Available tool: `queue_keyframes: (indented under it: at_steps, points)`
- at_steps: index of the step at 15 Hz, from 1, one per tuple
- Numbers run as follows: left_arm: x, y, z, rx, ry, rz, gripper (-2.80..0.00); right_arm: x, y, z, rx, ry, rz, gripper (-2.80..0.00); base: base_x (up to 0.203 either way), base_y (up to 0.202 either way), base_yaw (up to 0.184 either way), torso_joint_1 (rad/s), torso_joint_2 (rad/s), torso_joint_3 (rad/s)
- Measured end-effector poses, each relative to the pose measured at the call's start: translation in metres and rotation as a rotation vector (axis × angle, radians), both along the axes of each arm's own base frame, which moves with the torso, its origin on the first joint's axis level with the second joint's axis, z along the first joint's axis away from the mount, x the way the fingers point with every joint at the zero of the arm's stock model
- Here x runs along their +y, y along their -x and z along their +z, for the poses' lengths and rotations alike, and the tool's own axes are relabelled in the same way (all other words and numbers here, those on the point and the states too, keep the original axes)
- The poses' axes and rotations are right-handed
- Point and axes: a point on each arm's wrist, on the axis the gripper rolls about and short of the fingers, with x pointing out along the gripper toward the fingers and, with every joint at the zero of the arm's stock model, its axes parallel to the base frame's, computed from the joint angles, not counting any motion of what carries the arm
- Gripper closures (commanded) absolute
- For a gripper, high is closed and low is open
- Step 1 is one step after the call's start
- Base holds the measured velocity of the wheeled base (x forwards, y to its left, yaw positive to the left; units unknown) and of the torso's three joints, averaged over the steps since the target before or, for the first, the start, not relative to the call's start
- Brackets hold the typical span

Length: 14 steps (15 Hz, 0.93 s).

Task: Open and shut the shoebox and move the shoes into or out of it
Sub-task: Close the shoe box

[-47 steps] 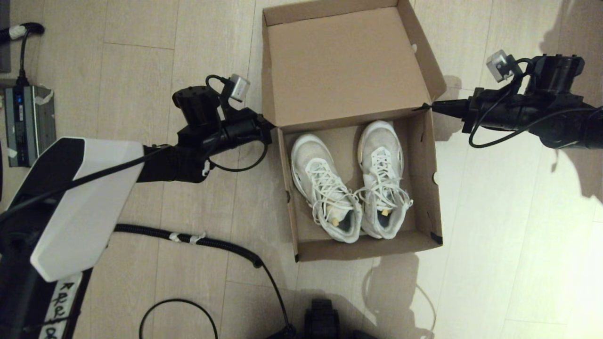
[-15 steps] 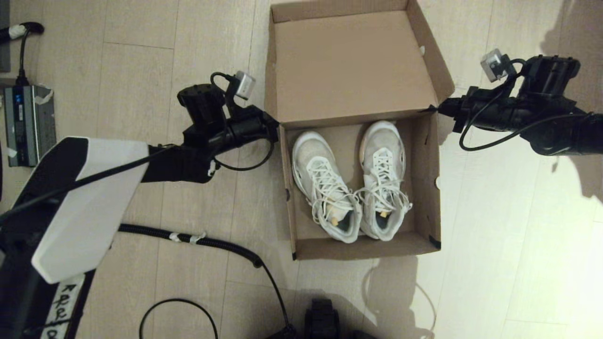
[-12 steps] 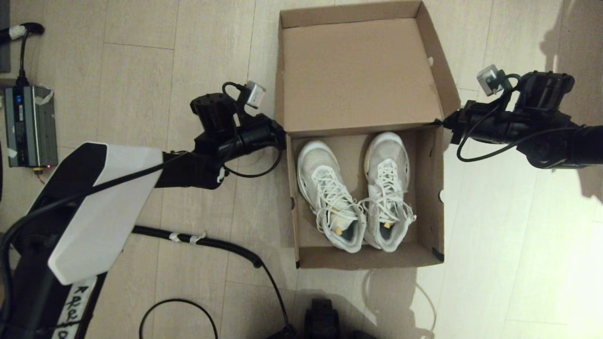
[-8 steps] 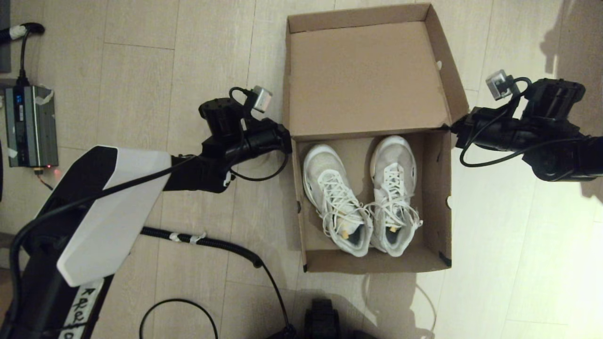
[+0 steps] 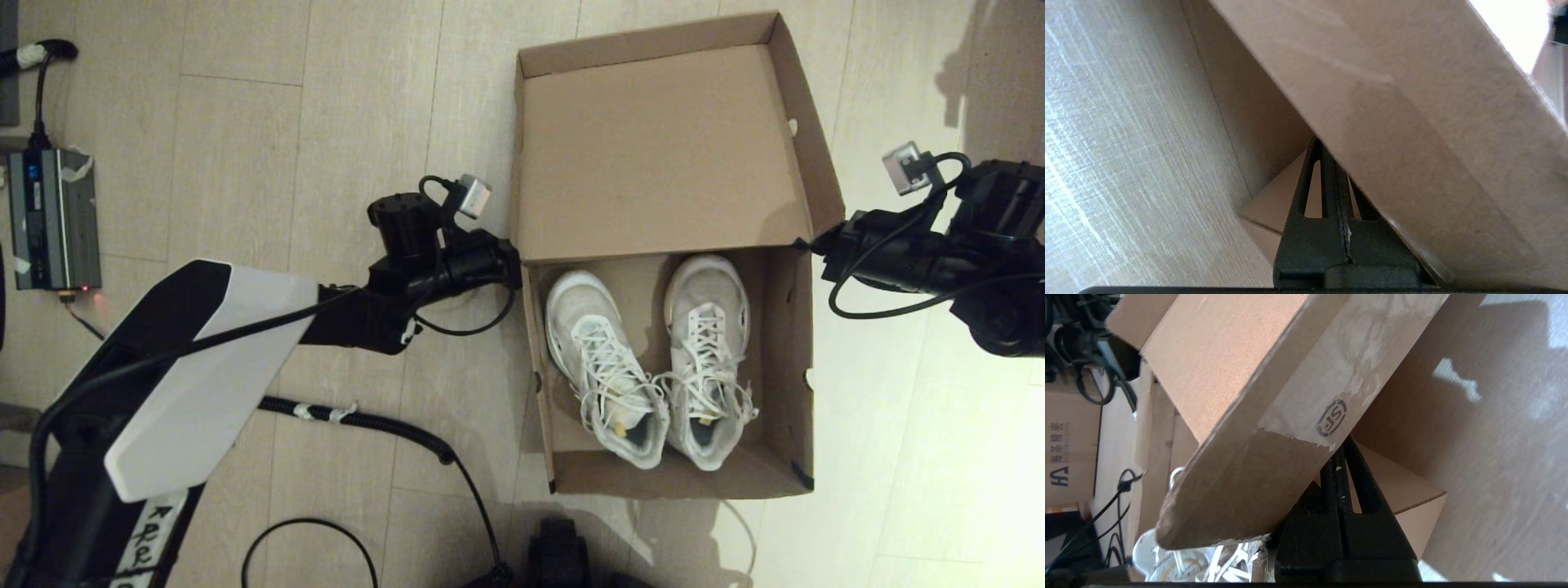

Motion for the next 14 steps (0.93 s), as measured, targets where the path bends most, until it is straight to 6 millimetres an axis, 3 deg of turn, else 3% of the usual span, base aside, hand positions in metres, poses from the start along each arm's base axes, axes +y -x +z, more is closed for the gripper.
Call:
queue_keyframes:
  at_steps: [6,10,14]
  points:
    - [0.031,-0.011,0.009,-0.017,0.005,0.07,0.0,-0.002,-0.008,-0.001,-0.002,0.007,0.0,0.0,0.0,0.0,0.0,0.0,0.0,0.0]
    - [0.038,-0.014,0.006,-0.011,0.002,0.081,0.0,-0.001,-0.015,-0.023,0.046,0.057,0.004,0.0,0.0,0.0,0.0,0.0,0.0,0.0]
    - [0.039,-0.014,-0.005,0.016,-0.01,0.081,0.0,0.0,-0.006,-0.047,0.129,0.053,0.004,0.0,0.0,0.0,0.0,0.0,0.0,0.0]
